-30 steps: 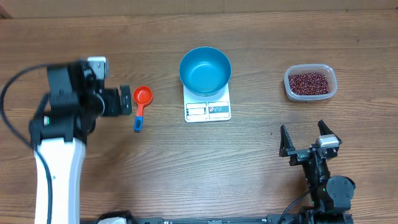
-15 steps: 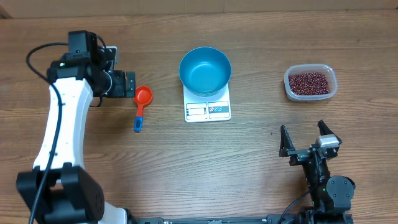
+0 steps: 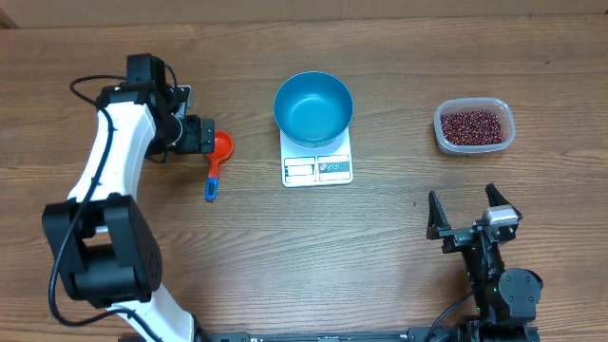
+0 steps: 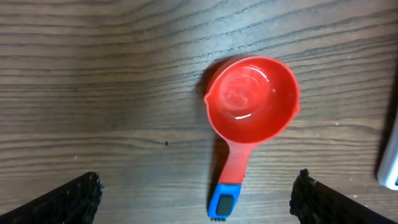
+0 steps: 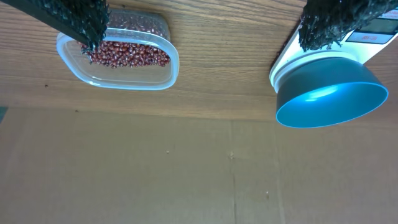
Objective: Scoop item into bowl and weigh 150g on scale
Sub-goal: 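Move the left gripper over the red measuring cup, then lower the left gripper and grasp the red cup's rim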
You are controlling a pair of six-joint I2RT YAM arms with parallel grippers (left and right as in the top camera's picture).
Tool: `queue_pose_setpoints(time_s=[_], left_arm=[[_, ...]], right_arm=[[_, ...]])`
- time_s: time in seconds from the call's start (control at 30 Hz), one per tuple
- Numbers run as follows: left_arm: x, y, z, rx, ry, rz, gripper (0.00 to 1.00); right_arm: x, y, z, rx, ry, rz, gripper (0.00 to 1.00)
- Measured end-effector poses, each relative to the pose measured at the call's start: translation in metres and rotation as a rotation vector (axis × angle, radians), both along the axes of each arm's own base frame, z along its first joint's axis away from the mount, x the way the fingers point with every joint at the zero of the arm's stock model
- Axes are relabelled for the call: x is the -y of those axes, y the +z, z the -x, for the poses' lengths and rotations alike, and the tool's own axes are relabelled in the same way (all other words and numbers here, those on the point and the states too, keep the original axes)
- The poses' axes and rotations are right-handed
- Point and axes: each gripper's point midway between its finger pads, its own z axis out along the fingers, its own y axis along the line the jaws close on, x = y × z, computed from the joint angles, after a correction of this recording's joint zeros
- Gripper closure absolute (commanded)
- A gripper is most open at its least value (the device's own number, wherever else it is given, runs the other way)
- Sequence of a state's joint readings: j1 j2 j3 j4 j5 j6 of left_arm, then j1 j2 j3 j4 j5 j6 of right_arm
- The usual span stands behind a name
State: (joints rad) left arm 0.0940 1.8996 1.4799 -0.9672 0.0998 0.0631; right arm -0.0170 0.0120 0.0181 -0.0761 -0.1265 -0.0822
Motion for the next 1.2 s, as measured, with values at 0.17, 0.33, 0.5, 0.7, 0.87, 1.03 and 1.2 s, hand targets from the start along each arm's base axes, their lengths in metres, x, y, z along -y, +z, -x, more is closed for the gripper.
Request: queue_pose_setpoints(time_s=[0.17,0.33,0.5,0.7,0.87,1.03,1.2], left_arm=[[0.000,-0.014,-0.005,-0.011,0.000,0.001,0.00],[-0.001,-0.023,-0.012,-0.005,0.000,0.000,0.00],[-0.002,-0.027,-0.019,0.017,0.000,-0.002,0.00],[-0.002,-0.027,-0.022,0.025,0.000,-0.002,0.00],[-0.002,-0.026,-0.025,0.038,0.000,-0.004,0.00],[-0.003,-0.025,-0.027,0.049,0.000,-0.005,0.00],[-0.003,-0.025,-0.033,0.074,0.000,-0.007,0.01]], right_arm=[[0.000,0.000,0.000,0.000,0.000,0.000,0.00],[0.000,0.000,0.000,0.000,0.000,0.000,0.00],[0.000,0.000,0.000,0.000,0.000,0.000,0.00],[0.000,0.000,0.000,0.000,0.000,0.000,0.00],[0.000,0.000,0.000,0.000,0.000,0.000,0.00],[0.000,0.000,0.000,0.000,0.000,-0.001,0.00],[0.000,0.000,0.000,0.000,0.000,0.000,0.00]])
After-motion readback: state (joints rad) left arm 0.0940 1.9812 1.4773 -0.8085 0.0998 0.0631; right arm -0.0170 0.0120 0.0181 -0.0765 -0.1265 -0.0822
